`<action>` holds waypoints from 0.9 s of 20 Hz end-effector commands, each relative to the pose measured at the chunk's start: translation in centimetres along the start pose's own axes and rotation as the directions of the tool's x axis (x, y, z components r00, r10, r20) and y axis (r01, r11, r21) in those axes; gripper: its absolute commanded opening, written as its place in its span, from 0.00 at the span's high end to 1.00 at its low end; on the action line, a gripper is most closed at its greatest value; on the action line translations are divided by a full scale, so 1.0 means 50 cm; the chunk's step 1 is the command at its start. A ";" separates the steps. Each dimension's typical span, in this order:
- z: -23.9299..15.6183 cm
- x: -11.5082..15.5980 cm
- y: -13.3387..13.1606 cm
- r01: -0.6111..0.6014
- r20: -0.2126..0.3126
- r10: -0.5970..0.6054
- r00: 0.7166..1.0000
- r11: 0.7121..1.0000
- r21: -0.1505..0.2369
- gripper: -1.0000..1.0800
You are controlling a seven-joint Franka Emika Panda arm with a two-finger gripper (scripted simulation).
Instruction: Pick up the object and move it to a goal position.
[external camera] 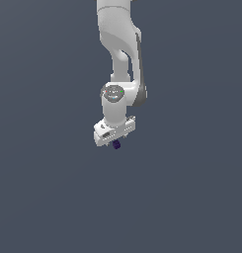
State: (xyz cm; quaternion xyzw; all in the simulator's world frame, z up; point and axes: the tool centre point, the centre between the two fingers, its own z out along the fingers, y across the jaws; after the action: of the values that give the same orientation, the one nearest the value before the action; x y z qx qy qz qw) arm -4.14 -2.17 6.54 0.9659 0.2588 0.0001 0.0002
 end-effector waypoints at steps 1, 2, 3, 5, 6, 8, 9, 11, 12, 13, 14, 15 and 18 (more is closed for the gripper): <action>0.018 -0.001 -0.001 0.001 0.001 -0.001 1.000 1.000 0.001 0.04; 0.028 -0.001 -0.001 0.001 0.001 -0.001 1.000 1.000 0.001 0.04; 0.039 -0.002 -0.001 0.002 0.001 -0.002 1.000 1.000 0.001 0.04; 0.059 -0.002 -0.002 0.003 0.000 -0.003 1.000 1.000 0.001 0.04; 0.067 -0.002 -0.002 0.004 0.000 -0.004 1.000 1.000 0.001 0.04; 0.078 -0.002 -0.002 0.004 0.000 -0.004 1.000 1.000 0.000 0.04; 0.082 -0.002 -0.001 0.004 0.000 -0.004 1.000 1.000 0.000 0.04; 0.086 -0.001 -0.001 0.004 0.000 -0.004 1.000 1.000 0.000 0.04; 0.087 -0.001 -0.001 0.004 0.000 -0.004 1.000 1.000 0.000 0.04; 0.087 -0.001 -0.001 0.004 0.000 -0.004 1.000 1.000 0.000 1.00; 0.087 -0.001 -0.001 0.004 0.000 -0.004 1.000 1.000 0.000 1.00; 0.087 -0.001 -0.001 0.004 0.000 -0.004 1.000 1.000 0.000 1.00; 0.087 -0.001 -0.001 0.004 0.000 -0.004 1.000 1.000 0.000 1.00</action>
State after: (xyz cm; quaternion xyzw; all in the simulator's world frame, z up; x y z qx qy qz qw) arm -4.22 -2.20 2.22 0.9655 0.2605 -0.0002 0.0001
